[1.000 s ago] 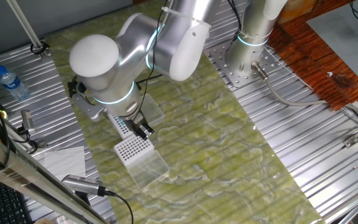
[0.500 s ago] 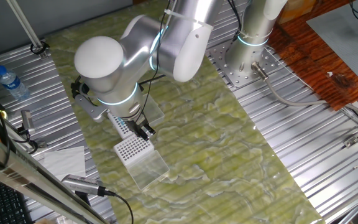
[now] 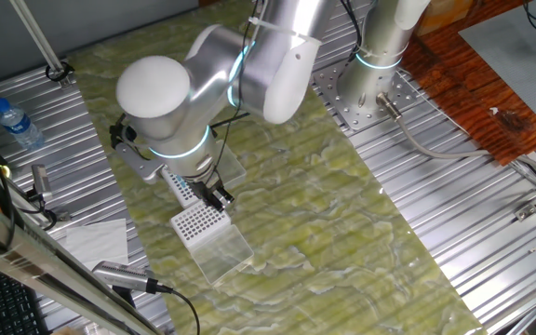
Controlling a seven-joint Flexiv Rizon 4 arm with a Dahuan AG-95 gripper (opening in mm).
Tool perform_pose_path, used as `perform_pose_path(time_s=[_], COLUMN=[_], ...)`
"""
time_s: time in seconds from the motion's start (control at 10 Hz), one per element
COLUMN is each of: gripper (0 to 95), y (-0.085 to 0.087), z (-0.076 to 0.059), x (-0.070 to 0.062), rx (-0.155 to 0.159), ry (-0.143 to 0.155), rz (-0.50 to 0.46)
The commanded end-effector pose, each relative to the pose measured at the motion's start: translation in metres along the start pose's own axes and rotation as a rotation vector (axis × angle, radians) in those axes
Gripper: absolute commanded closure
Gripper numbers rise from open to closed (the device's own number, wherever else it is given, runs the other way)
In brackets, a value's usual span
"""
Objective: Transfer all medium pipette tips from one holder to another
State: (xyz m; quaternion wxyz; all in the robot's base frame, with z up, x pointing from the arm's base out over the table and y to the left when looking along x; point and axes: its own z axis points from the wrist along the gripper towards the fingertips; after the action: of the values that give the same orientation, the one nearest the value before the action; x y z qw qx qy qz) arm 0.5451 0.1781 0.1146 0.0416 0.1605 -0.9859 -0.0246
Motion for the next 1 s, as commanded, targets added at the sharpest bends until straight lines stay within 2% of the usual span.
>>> perform_pose_path(time_s=[0.1, 0.3, 0.4, 0.5, 0.6, 0.8, 1.0], gripper=[76.0, 76.0, 76.0, 76.0, 76.0, 76.0, 76.0], y=[-0.001, 0.000, -0.001, -0.003, -0.011, -0.033, -0.060], z=[0.002, 0.003, 0.003, 0.003, 0.003, -0.002, -0.007], x=[0.003, 0.004, 0.004, 0.004, 0.003, -0.001, -0.014], rx=[0.004, 0.007, 0.021, 0.061, 0.077, 0.078, 0.075], ry=[-0.012, -0.018, -0.006, 0.009, 0.013, 0.010, 0.009], rz=[-0.020, -0.035, -0.069, -0.128, -0.193, -0.289, -0.392])
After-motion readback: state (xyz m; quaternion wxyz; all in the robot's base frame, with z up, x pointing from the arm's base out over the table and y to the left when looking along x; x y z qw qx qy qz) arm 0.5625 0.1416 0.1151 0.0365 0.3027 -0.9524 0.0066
